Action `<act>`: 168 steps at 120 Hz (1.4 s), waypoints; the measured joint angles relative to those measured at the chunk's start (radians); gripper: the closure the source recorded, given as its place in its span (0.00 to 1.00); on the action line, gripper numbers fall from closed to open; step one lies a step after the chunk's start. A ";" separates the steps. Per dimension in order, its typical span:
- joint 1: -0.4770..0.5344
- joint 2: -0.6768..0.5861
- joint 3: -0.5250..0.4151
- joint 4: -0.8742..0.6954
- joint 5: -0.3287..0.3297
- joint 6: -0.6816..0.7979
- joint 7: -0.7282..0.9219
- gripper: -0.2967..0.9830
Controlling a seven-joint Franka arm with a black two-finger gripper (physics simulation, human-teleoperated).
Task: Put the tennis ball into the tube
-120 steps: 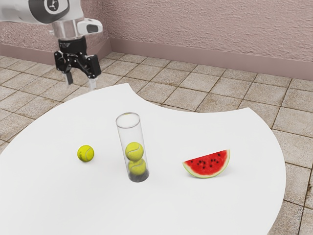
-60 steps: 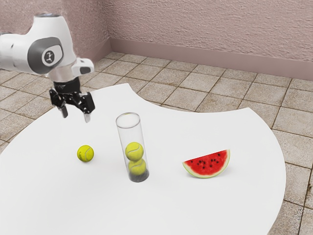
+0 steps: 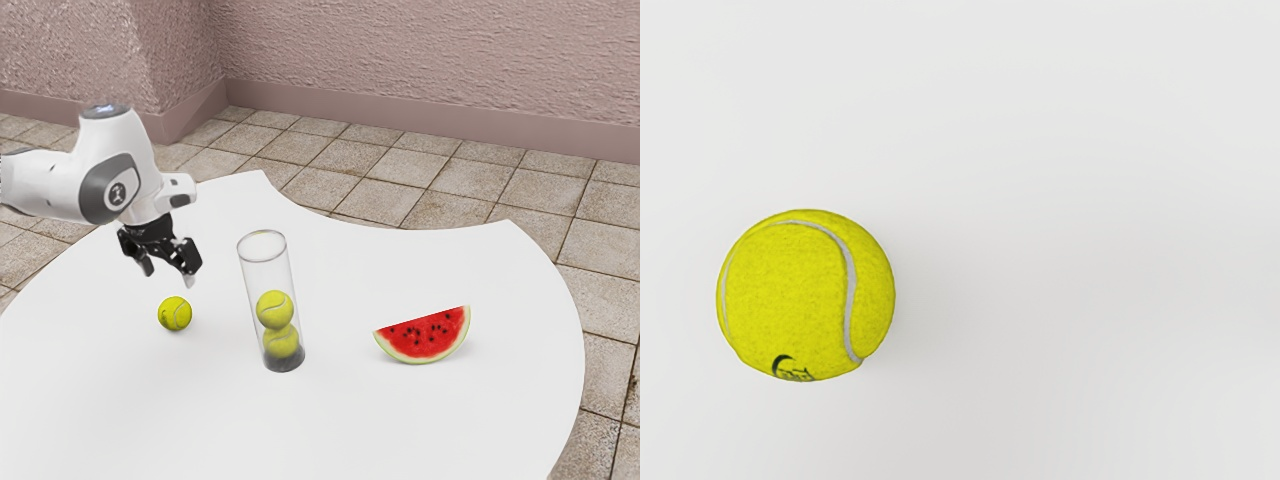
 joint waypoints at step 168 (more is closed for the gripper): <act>0.085 0.306 0.000 0.081 0.005 0.205 0.127 0.23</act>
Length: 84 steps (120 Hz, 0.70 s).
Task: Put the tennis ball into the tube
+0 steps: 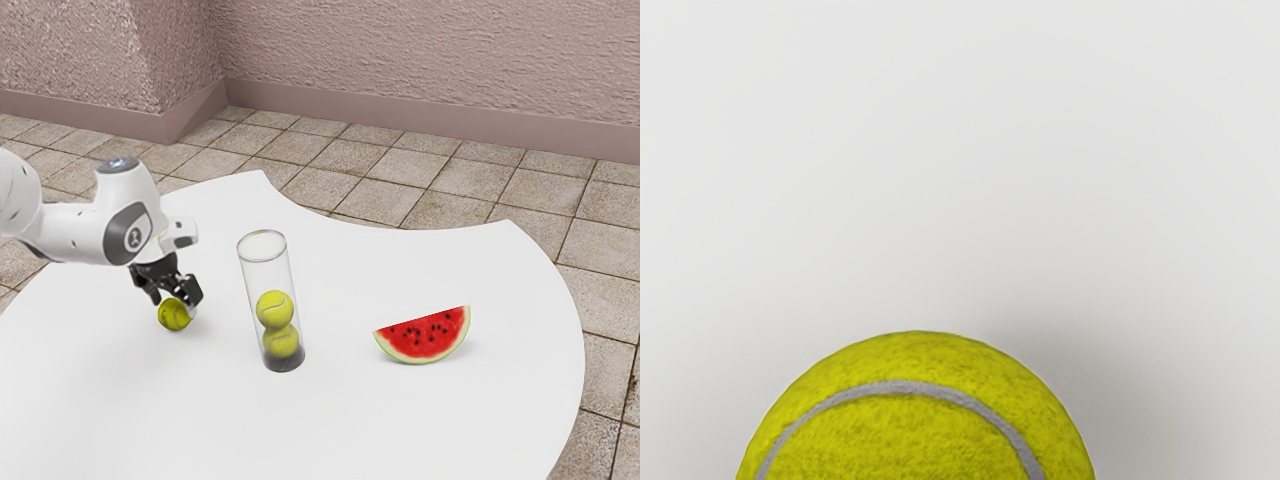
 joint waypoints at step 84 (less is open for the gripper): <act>0.014 0.025 -0.002 0.014 0.007 0.006 0.007 0.48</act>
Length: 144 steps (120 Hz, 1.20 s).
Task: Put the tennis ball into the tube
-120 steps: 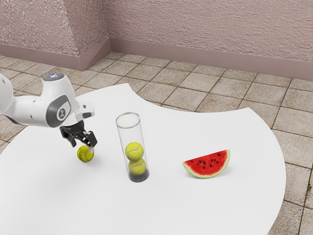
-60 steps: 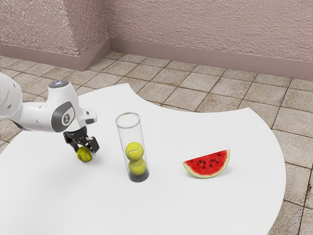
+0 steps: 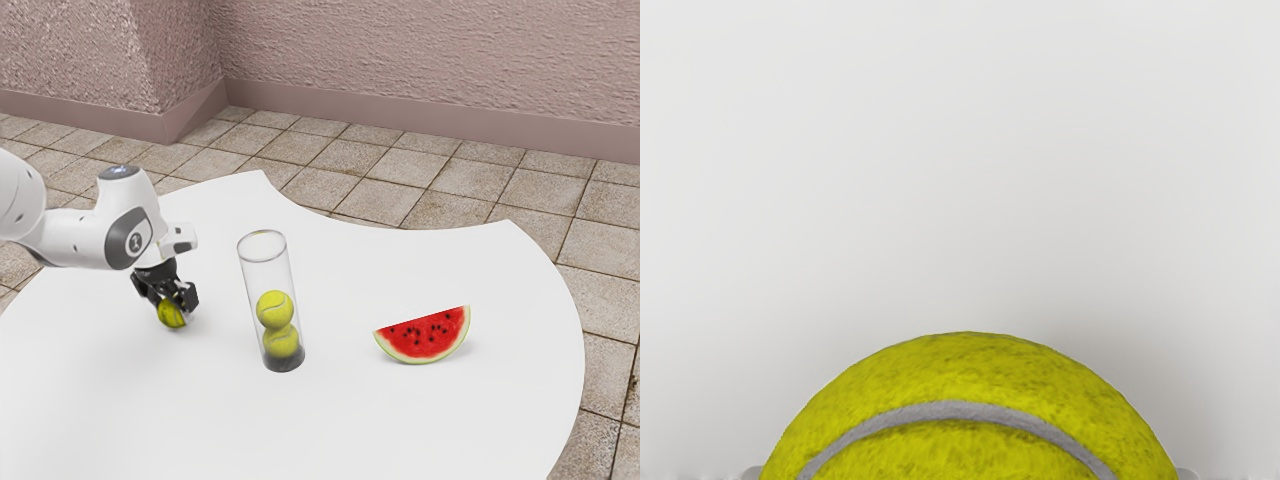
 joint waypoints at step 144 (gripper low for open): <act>-0.060 -0.340 -0.276 0.270 -0.130 -0.585 -0.025 0.53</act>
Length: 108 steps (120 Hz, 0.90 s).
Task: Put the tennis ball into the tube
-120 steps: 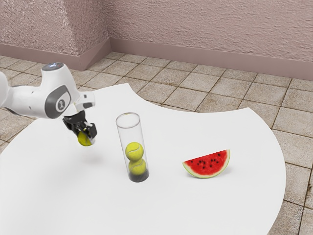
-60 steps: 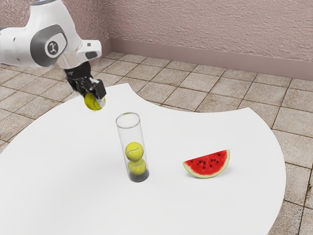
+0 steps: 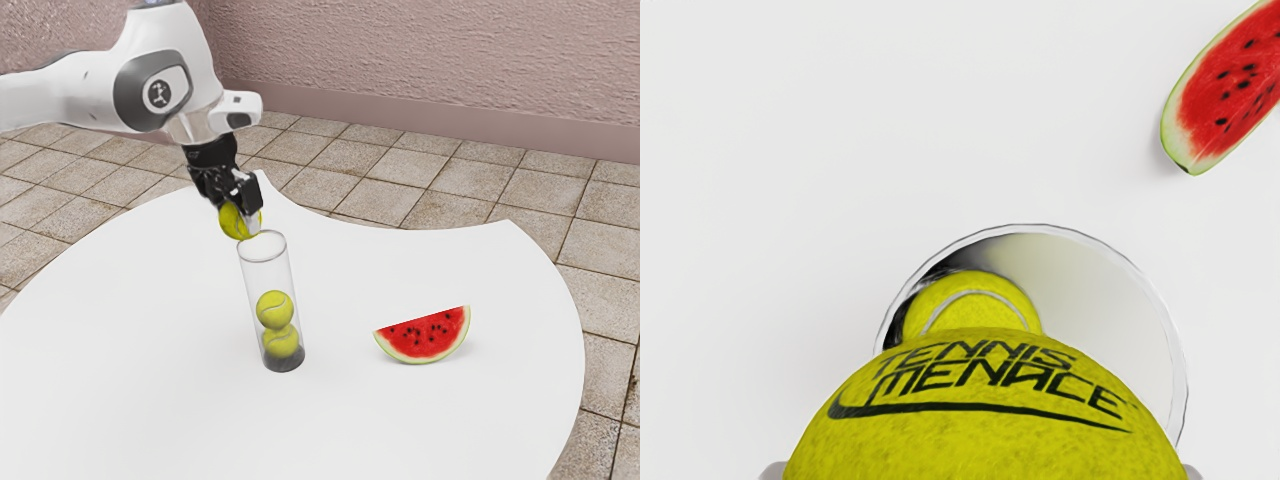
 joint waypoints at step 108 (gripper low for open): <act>-0.022 0.041 -0.007 0.039 0.031 -0.011 0.018 0.26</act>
